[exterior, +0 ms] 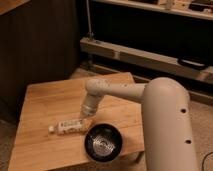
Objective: Place the bottle in the ceramic bowl
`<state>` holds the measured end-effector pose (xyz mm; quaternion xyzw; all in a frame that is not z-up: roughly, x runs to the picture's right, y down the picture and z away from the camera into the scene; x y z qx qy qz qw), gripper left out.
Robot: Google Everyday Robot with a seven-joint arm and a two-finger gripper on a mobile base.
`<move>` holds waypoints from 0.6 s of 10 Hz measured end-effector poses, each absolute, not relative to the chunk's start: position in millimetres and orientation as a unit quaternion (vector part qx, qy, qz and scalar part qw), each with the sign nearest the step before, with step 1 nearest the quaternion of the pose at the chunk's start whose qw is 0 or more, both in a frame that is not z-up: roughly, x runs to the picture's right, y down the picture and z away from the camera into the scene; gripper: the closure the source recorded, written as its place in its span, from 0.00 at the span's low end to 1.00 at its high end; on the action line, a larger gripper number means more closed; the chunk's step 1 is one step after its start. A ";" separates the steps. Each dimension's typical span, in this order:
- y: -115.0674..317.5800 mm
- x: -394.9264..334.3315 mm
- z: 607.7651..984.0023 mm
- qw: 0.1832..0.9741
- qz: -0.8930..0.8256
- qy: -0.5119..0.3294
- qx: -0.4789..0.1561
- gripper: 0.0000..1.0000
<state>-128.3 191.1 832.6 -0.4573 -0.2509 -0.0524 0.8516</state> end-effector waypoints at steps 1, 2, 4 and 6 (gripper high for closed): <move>184.6 -117.7 836.3 0.857 -0.044 -0.252 -0.447 1.00; 180.8 -105.2 839.0 0.860 -0.039 -0.252 -0.441 1.00; 169.3 -66.1 844.1 0.866 -0.004 -0.270 -0.420 1.00; 163.5 -43.6 846.6 0.869 0.020 -0.278 -0.409 1.00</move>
